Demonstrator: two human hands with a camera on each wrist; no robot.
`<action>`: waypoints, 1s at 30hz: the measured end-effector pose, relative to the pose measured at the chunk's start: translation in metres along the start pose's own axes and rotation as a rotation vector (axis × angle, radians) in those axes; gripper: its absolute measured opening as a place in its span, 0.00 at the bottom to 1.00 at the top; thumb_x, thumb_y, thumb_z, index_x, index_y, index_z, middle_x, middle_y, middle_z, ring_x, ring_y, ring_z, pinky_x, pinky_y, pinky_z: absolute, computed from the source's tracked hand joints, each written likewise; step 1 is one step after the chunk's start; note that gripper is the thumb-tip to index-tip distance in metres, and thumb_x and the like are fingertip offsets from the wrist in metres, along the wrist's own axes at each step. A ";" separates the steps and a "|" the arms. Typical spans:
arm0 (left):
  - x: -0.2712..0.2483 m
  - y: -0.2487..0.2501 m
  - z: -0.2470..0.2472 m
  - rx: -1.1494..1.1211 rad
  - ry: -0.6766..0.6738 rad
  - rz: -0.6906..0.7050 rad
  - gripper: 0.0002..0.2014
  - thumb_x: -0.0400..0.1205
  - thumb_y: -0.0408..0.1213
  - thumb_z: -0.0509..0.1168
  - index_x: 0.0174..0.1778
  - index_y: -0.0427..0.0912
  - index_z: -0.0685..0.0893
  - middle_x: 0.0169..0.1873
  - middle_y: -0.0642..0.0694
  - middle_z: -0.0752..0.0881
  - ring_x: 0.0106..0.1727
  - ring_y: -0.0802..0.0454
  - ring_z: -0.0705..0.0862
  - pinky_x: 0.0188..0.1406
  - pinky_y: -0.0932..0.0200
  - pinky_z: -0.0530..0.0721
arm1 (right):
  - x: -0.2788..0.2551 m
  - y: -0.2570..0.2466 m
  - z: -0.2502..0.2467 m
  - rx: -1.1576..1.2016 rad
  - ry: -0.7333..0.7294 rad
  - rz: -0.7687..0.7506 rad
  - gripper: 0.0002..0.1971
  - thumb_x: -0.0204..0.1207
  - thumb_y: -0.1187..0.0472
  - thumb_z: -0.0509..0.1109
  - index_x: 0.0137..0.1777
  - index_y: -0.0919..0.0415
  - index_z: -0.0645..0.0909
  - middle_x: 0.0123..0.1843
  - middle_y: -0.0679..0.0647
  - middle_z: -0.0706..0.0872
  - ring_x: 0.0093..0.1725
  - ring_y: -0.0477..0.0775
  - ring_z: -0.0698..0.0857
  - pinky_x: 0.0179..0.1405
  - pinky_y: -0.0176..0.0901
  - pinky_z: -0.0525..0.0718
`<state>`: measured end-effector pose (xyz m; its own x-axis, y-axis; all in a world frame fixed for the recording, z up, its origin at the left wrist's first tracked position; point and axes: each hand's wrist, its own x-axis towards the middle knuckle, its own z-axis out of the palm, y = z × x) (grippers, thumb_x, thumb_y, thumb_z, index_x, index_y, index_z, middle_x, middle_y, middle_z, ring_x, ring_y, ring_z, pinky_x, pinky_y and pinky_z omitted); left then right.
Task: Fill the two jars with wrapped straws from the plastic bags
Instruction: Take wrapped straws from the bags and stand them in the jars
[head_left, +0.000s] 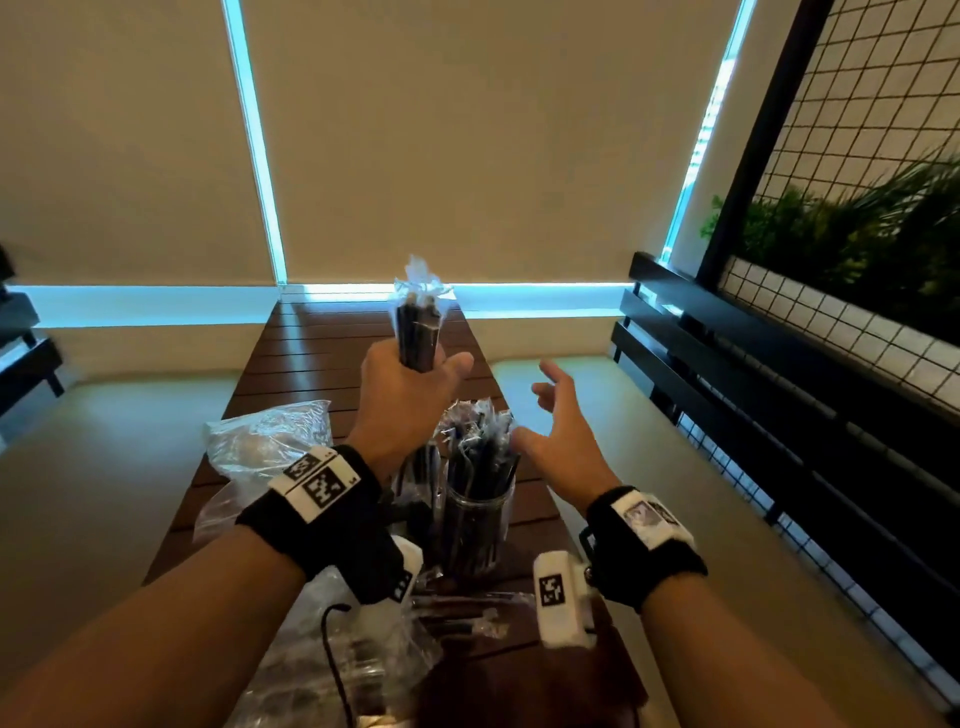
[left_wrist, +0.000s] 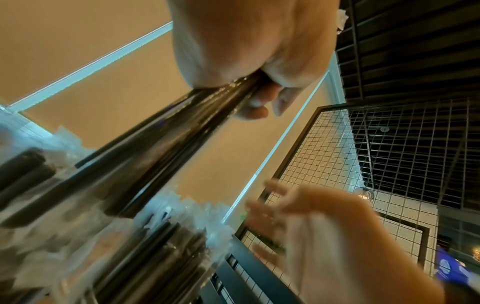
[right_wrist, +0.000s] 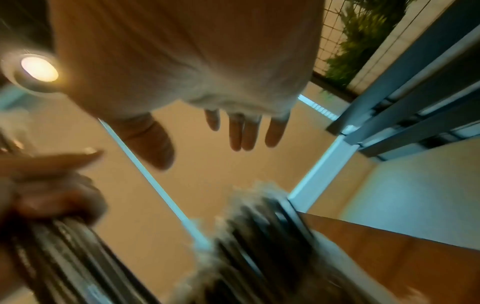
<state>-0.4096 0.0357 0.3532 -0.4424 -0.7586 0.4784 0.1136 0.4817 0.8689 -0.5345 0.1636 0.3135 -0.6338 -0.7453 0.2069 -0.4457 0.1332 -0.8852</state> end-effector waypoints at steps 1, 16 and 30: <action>0.001 -0.004 0.005 -0.008 0.000 0.001 0.21 0.77 0.35 0.76 0.23 0.44 0.73 0.20 0.48 0.75 0.25 0.47 0.78 0.30 0.56 0.81 | -0.001 0.022 0.005 -0.019 -0.091 0.062 0.53 0.68 0.53 0.82 0.86 0.47 0.50 0.83 0.56 0.65 0.81 0.53 0.65 0.77 0.48 0.66; 0.033 -0.046 0.054 -0.074 0.032 -0.073 0.20 0.75 0.35 0.77 0.22 0.46 0.75 0.17 0.53 0.78 0.25 0.47 0.82 0.30 0.54 0.83 | 0.026 0.093 0.084 -0.093 0.036 0.104 0.58 0.41 0.30 0.84 0.70 0.38 0.57 0.66 0.45 0.84 0.64 0.52 0.85 0.62 0.57 0.86; -0.009 -0.108 0.077 0.029 -0.053 -0.110 0.16 0.74 0.43 0.79 0.28 0.48 0.78 0.34 0.41 0.86 0.33 0.48 0.85 0.38 0.50 0.86 | 0.037 0.105 0.094 -0.153 0.144 0.036 0.35 0.61 0.39 0.74 0.65 0.43 0.61 0.49 0.40 0.82 0.47 0.51 0.87 0.38 0.45 0.82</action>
<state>-0.4864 0.0245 0.2452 -0.4968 -0.7837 0.3728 0.0369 0.4101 0.9113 -0.5446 0.0886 0.1892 -0.7296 -0.6391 0.2433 -0.5051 0.2638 -0.8218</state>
